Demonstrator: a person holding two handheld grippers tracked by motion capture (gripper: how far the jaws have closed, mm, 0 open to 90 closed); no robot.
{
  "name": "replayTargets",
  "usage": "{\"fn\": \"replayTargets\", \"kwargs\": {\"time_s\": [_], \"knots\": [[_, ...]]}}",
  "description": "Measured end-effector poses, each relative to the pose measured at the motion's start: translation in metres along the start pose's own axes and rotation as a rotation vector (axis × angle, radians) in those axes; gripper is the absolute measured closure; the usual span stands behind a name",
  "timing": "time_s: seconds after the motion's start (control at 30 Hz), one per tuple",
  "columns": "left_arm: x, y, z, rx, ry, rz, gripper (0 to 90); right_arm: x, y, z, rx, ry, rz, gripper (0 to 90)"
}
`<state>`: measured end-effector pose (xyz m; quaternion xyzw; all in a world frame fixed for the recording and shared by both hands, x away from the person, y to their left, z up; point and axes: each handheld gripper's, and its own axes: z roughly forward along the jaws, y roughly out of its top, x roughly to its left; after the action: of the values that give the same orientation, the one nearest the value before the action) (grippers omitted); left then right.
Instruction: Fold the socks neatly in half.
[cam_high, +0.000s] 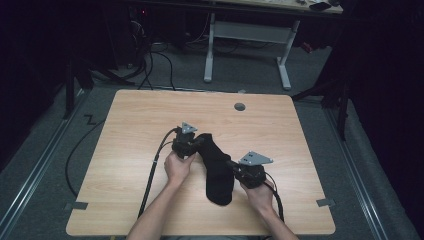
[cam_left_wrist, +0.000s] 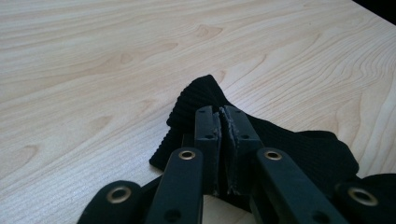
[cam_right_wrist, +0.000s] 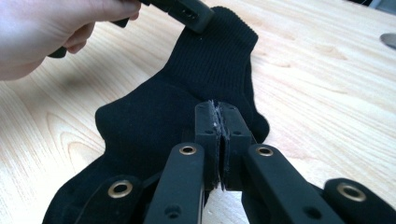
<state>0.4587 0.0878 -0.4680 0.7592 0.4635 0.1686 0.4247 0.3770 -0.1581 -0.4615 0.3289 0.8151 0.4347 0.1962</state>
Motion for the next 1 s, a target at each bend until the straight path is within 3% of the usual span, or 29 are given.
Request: {"fn": "replayTargets", "kwargs": {"time_s": [0.13, 0.27, 0.4, 0.5, 0.7, 0.87, 1.0], "knots": [[0.001, -0.006, 0.009, 0.036, 0.005, -0.009, 84.7, -0.002, -0.003, 0.0, 0.016, -0.017, -0.012, 87.9], [0.003, -0.012, 0.023, 0.087, 0.004, -0.006, 83.2, -0.005, -0.014, 0.006, 0.073, -0.003, 0.011, 87.3], [0.003, -0.012, 0.027, 0.108, 0.013, -0.005, 72.0, -0.006, -0.02, 0.013, 0.139, 0.012, 0.032, 76.9], [-0.001, -0.009, 0.02, 0.1, 0.03, 0.02, 60.8, -0.007, -0.021, 0.013, 0.131, 0.004, 0.041, 70.5], [-0.016, -0.008, 0.008, 0.082, 0.015, 0.103, 57.1, 0.0, -0.016, 0.002, 0.075, 0.012, 0.014, 69.4], [-0.025, -0.012, 0.017, 0.115, -0.031, 0.128, 57.2, 0.009, -0.014, 0.005, 0.079, 0.047, -0.011, 71.0], [-0.028, -0.015, 0.026, 0.144, -0.024, 0.15, 57.6, 0.011, -0.016, 0.014, 0.119, 0.062, -0.024, 71.9]]}}
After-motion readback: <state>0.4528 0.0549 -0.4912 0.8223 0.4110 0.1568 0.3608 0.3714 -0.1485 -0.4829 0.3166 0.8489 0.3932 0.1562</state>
